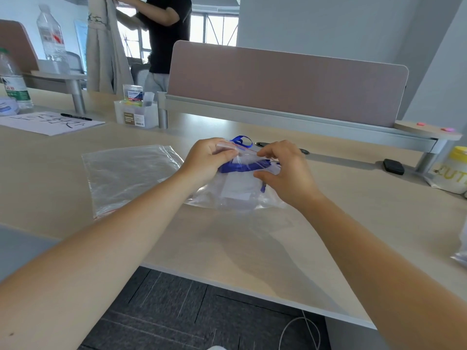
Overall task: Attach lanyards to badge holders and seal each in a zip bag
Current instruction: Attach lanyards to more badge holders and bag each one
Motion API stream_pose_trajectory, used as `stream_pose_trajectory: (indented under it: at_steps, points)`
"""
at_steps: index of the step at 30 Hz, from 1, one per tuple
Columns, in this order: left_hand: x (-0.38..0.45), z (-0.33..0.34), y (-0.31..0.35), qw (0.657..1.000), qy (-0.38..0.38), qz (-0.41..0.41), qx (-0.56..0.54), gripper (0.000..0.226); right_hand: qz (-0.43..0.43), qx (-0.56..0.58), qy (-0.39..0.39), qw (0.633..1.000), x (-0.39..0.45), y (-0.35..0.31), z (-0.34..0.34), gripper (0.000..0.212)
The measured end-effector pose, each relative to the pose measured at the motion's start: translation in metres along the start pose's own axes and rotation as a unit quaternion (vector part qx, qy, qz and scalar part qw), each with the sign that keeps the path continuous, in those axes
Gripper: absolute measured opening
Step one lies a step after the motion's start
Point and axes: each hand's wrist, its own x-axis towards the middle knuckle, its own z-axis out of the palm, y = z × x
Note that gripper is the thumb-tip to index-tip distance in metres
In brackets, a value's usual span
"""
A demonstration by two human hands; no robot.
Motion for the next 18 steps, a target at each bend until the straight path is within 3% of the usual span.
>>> stream_pose_trajectory:
  at_steps: [6, 10, 18]
  points:
    - [0.001, -0.002, 0.009, 0.996, 0.024, -0.019, -0.078, 0.016, 0.014, -0.054, 0.024, 0.998, 0.009, -0.003, -0.004, 0.021]
    - [0.005, -0.005, 0.016, 0.990, 0.040, -0.036, -0.127, 0.022, 0.024, -0.072, 0.011, 0.997, 0.014, -0.006, -0.014, 0.028]
    - [0.016, -0.016, 0.024, 0.983, 0.075, -0.046, -0.161, 0.015, 0.058, -0.009, 0.029, 0.998, 0.016, 0.002, -0.028, 0.019]
